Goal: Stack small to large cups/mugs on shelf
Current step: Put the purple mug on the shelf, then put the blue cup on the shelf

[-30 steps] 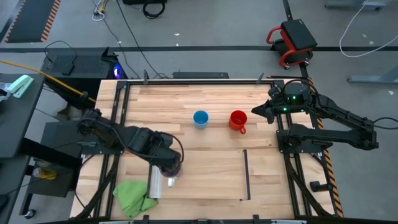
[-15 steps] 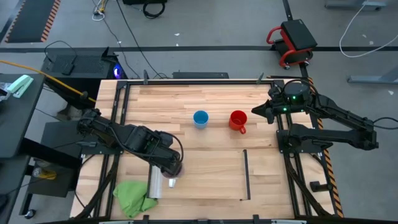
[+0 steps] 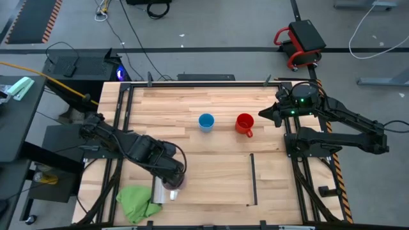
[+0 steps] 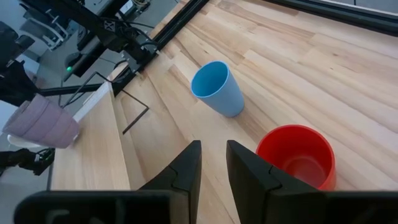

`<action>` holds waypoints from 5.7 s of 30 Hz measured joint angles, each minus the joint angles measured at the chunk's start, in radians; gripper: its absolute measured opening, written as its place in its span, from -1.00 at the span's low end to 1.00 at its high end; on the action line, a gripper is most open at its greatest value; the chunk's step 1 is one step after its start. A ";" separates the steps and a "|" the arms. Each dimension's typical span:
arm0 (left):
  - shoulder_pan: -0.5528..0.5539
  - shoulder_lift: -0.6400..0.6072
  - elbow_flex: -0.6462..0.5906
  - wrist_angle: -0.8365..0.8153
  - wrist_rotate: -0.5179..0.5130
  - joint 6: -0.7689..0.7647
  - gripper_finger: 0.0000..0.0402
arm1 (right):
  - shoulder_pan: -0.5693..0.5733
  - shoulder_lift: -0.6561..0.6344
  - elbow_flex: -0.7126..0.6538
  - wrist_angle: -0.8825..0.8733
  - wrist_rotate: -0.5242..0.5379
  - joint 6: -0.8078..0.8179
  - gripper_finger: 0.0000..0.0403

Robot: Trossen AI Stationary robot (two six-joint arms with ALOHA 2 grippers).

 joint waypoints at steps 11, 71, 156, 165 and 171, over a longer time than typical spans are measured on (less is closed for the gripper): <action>0.003 0.000 0.000 -0.002 -0.011 -0.006 -0.84 | 0.000 0.002 0.000 0.000 0.000 -0.001 -0.59; 0.019 -0.066 0.003 0.056 -0.039 -0.087 -0.47 | 0.000 0.001 0.000 0.000 -0.001 -0.001 -0.59; 1.178 -0.480 -0.862 0.419 -0.036 1.337 -0.59 | 0.112 1.191 0.885 -0.329 0.262 -0.047 -0.59; 1.168 -0.479 -0.920 0.472 0.012 1.278 -0.54 | 0.143 1.261 0.885 -0.334 0.281 -0.076 -0.59; 1.157 -0.479 -0.920 0.525 0.015 1.268 -0.56 | 0.159 1.280 0.885 -0.306 0.281 -0.073 -0.59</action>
